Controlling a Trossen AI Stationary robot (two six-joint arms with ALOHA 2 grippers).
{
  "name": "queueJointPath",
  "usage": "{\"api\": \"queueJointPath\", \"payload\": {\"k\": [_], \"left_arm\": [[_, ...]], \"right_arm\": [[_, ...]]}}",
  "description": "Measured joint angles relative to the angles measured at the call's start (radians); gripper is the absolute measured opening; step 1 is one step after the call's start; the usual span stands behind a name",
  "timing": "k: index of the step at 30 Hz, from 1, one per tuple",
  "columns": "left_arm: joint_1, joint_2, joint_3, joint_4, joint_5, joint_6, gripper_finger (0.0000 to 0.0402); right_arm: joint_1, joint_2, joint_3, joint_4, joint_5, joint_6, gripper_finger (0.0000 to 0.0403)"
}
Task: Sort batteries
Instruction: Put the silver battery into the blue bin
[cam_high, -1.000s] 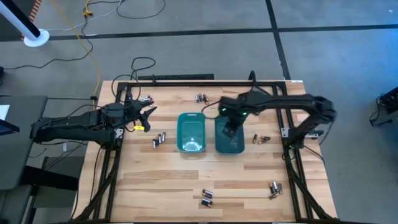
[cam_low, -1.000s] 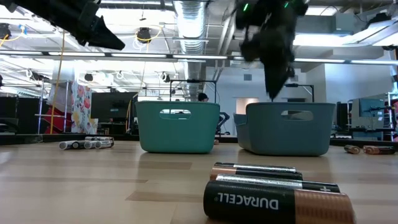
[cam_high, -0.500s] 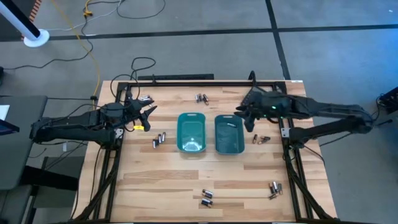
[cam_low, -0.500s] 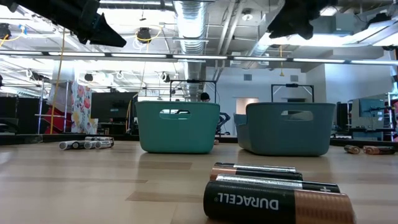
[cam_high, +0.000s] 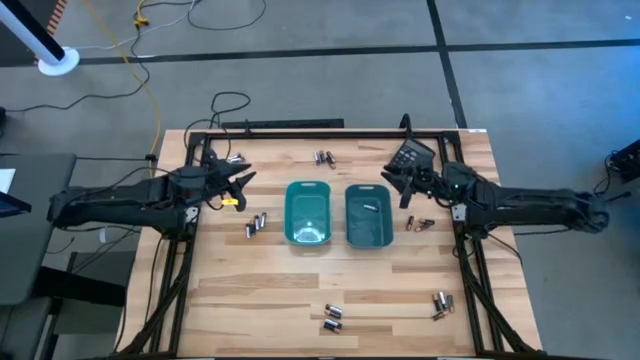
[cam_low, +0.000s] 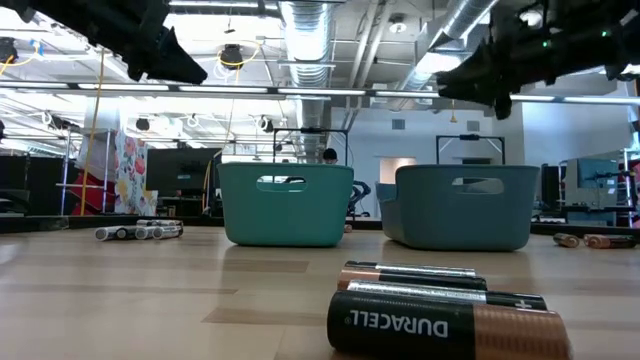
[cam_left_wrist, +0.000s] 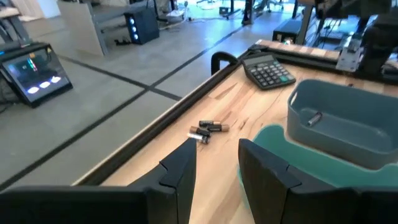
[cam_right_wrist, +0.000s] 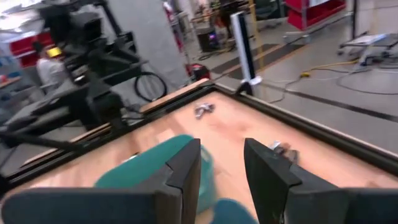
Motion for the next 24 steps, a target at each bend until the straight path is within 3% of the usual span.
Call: {"api": "queueJointPath", "payload": {"k": [10,19,24], "left_arm": [[0.0,0.094,0.0,-0.002,-0.018,0.052,0.0114],[0.0,0.161,0.001,0.044,-0.035,-0.122,0.0114],[0.025,0.204,0.114,-0.021,-0.117,-0.136,0.0114]], "right_arm": [[-0.137,0.003,-0.003,-0.002,-0.003,-0.01,0.0138],[-0.187,0.003,-0.003,-0.025,-0.004,-0.013,0.0138],[-0.188,0.003,-0.003,-0.058,-0.004,-0.057,0.0138]]}}
